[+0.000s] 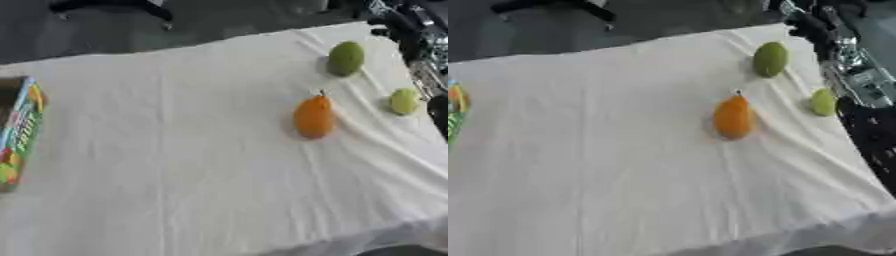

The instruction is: Pick up the objects with one hand, pass them to the other hand, and then place them into the box on the other side of the table.

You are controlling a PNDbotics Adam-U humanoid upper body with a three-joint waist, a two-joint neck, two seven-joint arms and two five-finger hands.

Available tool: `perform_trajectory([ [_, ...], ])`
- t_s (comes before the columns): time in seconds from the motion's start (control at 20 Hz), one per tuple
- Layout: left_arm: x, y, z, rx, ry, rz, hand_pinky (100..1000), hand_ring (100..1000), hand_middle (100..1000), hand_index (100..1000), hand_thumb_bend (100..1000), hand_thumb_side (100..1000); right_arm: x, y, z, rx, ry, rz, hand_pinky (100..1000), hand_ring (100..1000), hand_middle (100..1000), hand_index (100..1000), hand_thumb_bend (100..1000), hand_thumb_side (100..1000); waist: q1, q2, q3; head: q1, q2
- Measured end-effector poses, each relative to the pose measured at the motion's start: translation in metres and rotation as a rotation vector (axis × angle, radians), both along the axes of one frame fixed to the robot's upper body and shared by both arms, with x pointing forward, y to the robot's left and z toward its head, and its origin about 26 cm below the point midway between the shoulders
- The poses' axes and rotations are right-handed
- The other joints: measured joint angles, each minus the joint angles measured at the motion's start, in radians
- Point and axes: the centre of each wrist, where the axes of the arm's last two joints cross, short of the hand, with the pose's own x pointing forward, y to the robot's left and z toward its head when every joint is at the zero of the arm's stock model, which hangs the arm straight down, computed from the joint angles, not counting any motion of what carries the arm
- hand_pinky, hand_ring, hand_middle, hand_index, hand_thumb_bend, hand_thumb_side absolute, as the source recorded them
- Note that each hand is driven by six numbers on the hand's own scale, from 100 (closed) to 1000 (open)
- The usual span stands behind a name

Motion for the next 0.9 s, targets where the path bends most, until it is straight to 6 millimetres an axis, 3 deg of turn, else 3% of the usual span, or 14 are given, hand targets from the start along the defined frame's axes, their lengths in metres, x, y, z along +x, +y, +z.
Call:
perform_trajectory([
  [0.55,0.0,0.0,0.001,0.0,-0.003,-0.003,726,807,837,906,796,581,-0.002,-0.004,0.001,-0.017,0.03,0.015,820,790,800,944,398,532,-0.003,0.0,0.0,-0.011,0.026],
  [0.9,-0.001,0.002,0.003,0.009,0.0,-0.002,725,807,840,904,792,581,-0.011,-0.001,0.018,-0.238,0.135,0.104,840,812,820,937,412,401,-0.005,0.0,0.002,-0.008,0.035],
])
